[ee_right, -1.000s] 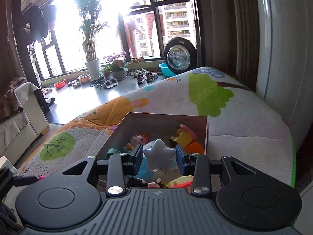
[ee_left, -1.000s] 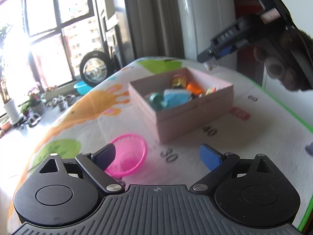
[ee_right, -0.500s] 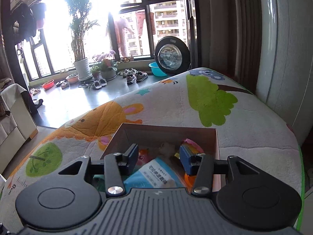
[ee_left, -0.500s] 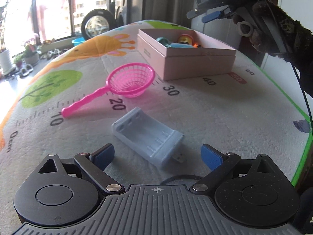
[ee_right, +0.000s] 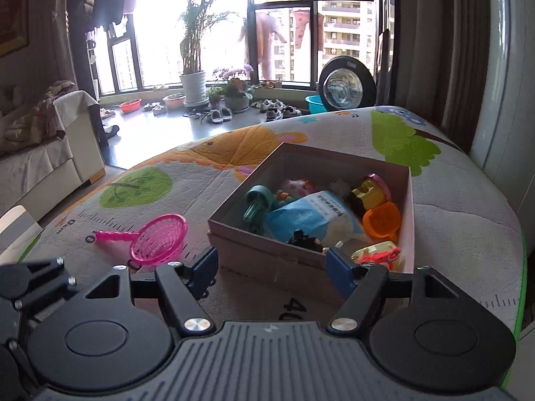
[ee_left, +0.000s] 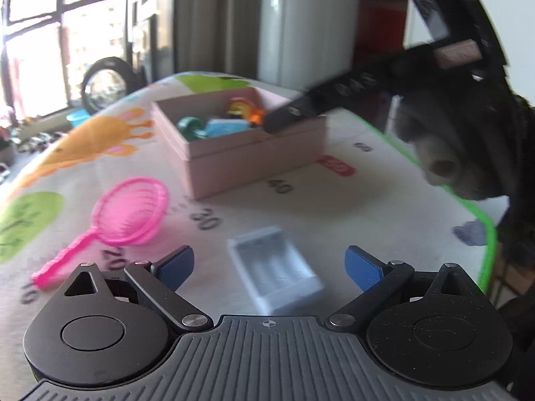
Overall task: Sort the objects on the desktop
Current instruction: 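Grasp the white battery holder on the mat with the right tool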
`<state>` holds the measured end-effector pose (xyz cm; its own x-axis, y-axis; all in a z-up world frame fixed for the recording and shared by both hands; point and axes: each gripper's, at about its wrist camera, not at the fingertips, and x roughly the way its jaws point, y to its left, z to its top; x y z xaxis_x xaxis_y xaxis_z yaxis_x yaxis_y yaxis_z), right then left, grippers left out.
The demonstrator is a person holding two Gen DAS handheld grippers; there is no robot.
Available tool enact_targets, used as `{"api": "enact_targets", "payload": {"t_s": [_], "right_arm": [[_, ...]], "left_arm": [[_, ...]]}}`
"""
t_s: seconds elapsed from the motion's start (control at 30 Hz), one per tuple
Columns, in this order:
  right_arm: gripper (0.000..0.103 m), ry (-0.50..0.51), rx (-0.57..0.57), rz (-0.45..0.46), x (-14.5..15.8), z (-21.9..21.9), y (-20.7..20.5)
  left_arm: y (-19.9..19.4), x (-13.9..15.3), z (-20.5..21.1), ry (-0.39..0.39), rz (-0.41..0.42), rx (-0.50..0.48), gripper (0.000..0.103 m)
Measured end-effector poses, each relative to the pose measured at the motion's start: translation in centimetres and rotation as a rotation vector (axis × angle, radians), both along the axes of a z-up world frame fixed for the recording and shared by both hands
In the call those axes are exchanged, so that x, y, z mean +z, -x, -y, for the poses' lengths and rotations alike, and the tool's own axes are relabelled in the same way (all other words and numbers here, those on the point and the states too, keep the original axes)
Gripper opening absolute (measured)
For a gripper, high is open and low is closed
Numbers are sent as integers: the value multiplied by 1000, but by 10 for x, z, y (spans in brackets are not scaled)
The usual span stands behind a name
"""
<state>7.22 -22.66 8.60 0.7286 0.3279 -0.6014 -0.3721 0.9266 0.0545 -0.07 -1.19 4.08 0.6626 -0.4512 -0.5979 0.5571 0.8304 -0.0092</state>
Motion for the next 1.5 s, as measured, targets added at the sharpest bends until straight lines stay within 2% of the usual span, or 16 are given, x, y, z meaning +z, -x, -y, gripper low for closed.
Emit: {"api": "enact_targets", "payload": {"t_s": [0.1,0.17,0.23,0.3,0.43,0.53,0.73,0.83,0.97,1.07,1.13,1.2,1.37,1.5], "right_arm": [[85,-36,49,-89,-17,-10,9],[86,-48,125,-144,-31,-24,23],[86,-2,196,-153,-45,-45,39],[86,87,214,-126,-58,-64,51],[87,201,217,-47,-70,-72,64],[87,282,158,15,-68,-56,64],[90,255,-49,-20,-71,-1,44],[98,203,-110,-34,-75,15,37],[103,156,-142,-41,-80,22,32],[103,152,-139,-42,-80,21,31],[103,149,-140,-44,-80,22,31],[103,146,-142,-45,-80,22,31],[103,143,-145,-46,-81,20,31],[103,152,-128,-36,-80,17,33]], "left_arm": [[-15,1,-34,-80,25,213,100],[-25,2,-57,-93,26,330,100],[-35,1,-73,-97,22,391,100],[-45,-1,-81,-114,17,419,100],[-62,-14,-82,-148,-6,401,100],[-71,-20,-80,-159,-14,385,100],[-77,-23,-73,-120,-49,350,100],[-67,-19,-64,-66,-89,265,100],[-44,-14,-44,5,-136,76,100],[-28,-7,-27,-9,-77,-17,100],[-27,-3,-18,-43,-13,12,100],[-41,-1,-12,-78,18,100,100],[-88,-7,-2,-43,-50,251,100],[-108,-15,5,-89,-46,342,99]]}}
